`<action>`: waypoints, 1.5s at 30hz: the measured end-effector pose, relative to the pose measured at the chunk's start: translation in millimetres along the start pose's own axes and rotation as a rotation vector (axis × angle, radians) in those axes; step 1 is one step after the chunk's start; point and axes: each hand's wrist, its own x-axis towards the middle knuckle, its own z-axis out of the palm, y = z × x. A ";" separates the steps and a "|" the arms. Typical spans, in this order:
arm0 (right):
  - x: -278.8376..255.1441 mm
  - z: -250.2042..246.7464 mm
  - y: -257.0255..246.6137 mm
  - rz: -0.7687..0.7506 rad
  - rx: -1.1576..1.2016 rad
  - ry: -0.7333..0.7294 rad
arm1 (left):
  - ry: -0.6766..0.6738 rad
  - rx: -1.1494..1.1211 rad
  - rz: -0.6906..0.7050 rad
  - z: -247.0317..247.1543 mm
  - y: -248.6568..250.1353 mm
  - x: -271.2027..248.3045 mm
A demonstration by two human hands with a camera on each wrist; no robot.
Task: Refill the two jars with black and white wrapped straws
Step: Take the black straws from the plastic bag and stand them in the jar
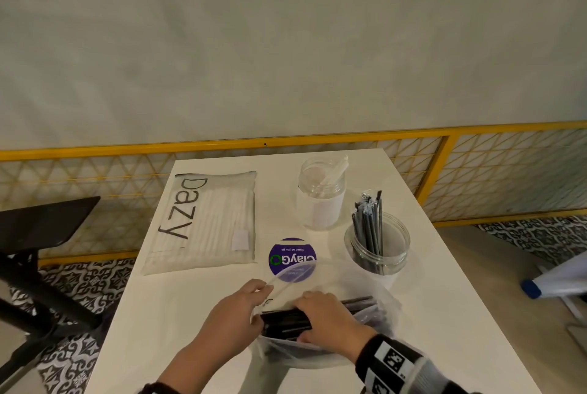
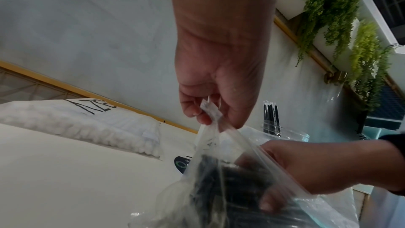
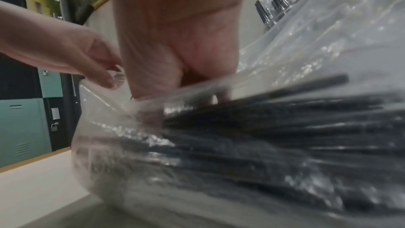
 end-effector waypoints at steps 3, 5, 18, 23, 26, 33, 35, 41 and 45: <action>-0.8 -2.0 1.7 -0.007 0.045 0.035 | 0.014 0.002 0.000 -1.5 -2.3 -0.9; -2.0 -1.9 0.9 -0.017 0.035 0.012 | 0.008 0.002 0.003 -0.4 -3.5 -0.5; -26.5 -31.5 17.7 -0.022 0.388 0.183 | 0.025 -0.047 0.027 9.1 -18.3 6.6; -36.0 -44.5 11.8 -0.063 0.440 0.172 | 0.026 -0.022 0.006 11.9 -15.2 8.7; -49.3 -71.6 3.9 -0.067 0.628 0.233 | 0.024 -0.012 -0.013 12.2 -16.3 8.8; -95.2 -172.5 14.7 0.107 1.014 0.963 | -0.005 -0.024 -0.017 10.3 -14.5 7.8; -98.2 -185.7 26.2 0.121 1.047 1.197 | -0.006 -0.020 -0.016 9.8 -13.7 7.2; -51.3 -139.5 78.4 0.468 0.927 0.885 | -0.007 -0.030 -0.002 9.9 -11.7 5.9; -34.7 -106.7 100.4 0.568 0.456 0.680 | -0.006 -0.013 -0.010 8.3 -10.7 3.3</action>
